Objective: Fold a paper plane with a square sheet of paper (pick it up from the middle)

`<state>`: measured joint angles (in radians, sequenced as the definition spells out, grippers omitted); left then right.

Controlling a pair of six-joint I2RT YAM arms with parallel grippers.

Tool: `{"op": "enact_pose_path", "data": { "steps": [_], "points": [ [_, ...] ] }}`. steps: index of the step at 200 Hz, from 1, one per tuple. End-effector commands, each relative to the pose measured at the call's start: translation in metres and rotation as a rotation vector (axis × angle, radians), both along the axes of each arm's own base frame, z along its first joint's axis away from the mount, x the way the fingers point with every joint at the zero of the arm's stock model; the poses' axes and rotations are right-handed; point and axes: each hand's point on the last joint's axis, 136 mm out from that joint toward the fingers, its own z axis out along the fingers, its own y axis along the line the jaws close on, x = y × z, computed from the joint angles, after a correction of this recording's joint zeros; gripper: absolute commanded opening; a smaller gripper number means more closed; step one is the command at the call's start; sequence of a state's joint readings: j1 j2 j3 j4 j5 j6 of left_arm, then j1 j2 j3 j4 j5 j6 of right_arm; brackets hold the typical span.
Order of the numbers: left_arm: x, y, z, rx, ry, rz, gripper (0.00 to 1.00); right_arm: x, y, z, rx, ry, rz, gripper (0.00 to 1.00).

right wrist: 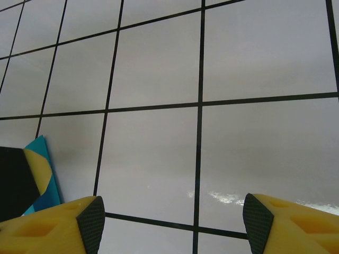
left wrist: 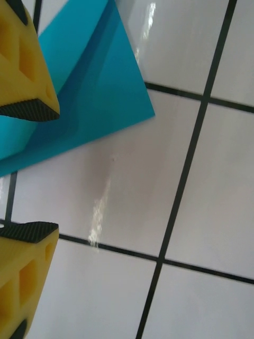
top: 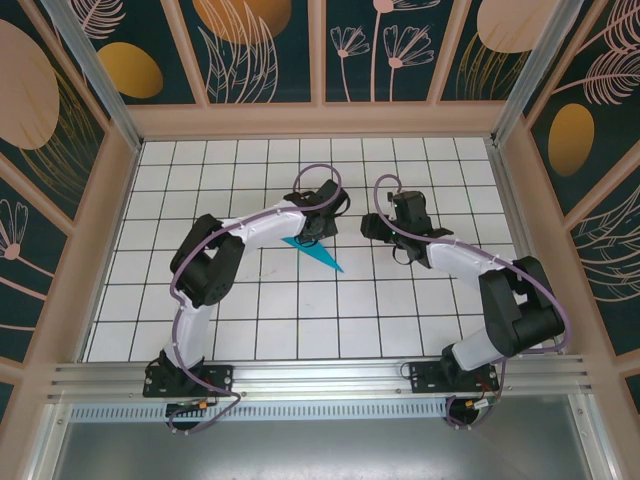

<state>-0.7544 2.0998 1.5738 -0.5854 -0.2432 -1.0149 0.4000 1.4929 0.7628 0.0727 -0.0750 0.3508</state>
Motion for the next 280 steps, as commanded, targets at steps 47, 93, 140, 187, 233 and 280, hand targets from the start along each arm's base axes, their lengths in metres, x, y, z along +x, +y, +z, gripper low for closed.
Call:
{"op": "enact_pose_path", "data": {
  "steps": [47,93,140,187,233,280],
  "points": [
    [-0.03,0.015,0.002,0.11,0.053,0.02,0.52,0.001,-0.005,0.002,0.008,-0.001,-0.035,0.72],
    [-0.036,0.021,0.006,0.1,0.043,0.04,0.44,0.001,-0.006,-0.006,-0.001,0.029,-0.045,0.71],
    [-0.039,0.027,0.016,0.081,0.018,0.07,0.36,0.002,-0.007,-0.011,-0.007,0.052,-0.057,0.71],
    [-0.043,0.032,0.017,0.064,0.009,0.089,0.24,0.002,-0.007,-0.013,-0.007,0.059,-0.059,0.71],
    [-0.046,0.033,0.013,0.06,0.014,0.086,0.13,0.001,-0.007,-0.013,-0.008,0.062,-0.061,0.71],
    [-0.032,0.03,0.043,0.049,-0.074,0.062,0.0,0.001,-0.007,-0.011,0.003,0.055,-0.06,0.7]
  ]
}}
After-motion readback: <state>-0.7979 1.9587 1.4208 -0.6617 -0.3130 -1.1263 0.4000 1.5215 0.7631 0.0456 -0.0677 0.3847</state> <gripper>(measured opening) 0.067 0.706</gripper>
